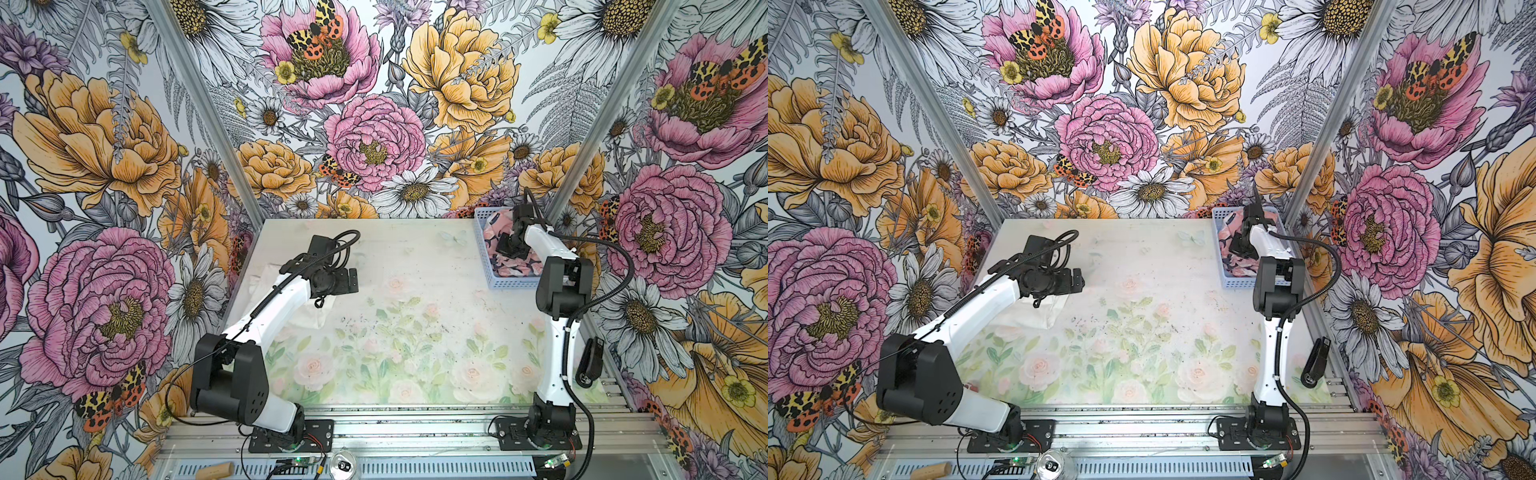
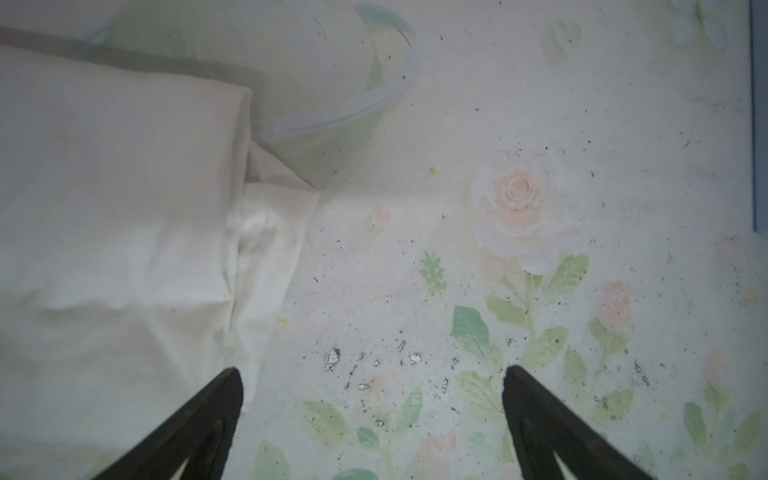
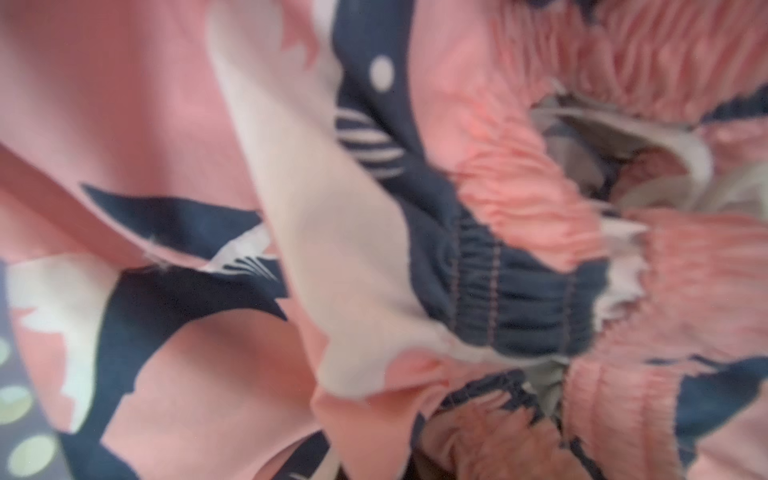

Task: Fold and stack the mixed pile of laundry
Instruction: 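Reach into the blue basket and grasp the pink shark-print garment with the right gripper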

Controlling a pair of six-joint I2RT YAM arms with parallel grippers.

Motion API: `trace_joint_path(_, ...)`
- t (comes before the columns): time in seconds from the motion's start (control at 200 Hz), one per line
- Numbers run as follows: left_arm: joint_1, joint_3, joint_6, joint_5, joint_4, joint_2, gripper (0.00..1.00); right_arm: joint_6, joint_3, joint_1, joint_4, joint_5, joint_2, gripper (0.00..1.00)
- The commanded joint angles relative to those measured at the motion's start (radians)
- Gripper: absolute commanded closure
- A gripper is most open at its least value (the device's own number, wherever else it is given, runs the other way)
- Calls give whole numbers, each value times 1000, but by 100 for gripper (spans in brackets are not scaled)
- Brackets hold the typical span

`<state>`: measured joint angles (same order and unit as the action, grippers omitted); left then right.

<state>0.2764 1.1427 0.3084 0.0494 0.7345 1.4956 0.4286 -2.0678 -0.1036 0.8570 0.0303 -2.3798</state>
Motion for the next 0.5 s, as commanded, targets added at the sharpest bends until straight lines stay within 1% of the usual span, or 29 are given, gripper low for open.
trace_joint_path(0.0,33,-21,78,60,-107,41,1,-1,6,31,2,-1,229,100)
trace_joint_path(0.115,67,-17,100,66,-141,83,1,-29,25,87,4,9,455,100)
trace_joint_path(0.215,85,-5,116,64,-152,95,1,-38,12,140,21,39,601,100)
trace_joint_path(0.315,100,13,128,58,-150,85,1,-29,-32,196,62,124,685,100)
trace_joint_path(0.4,107,17,146,48,-149,53,1,-16,-45,274,76,185,741,100)
trace_joint_path(0.495,108,6,162,23,-149,6,1,-15,-68,378,98,204,780,100)
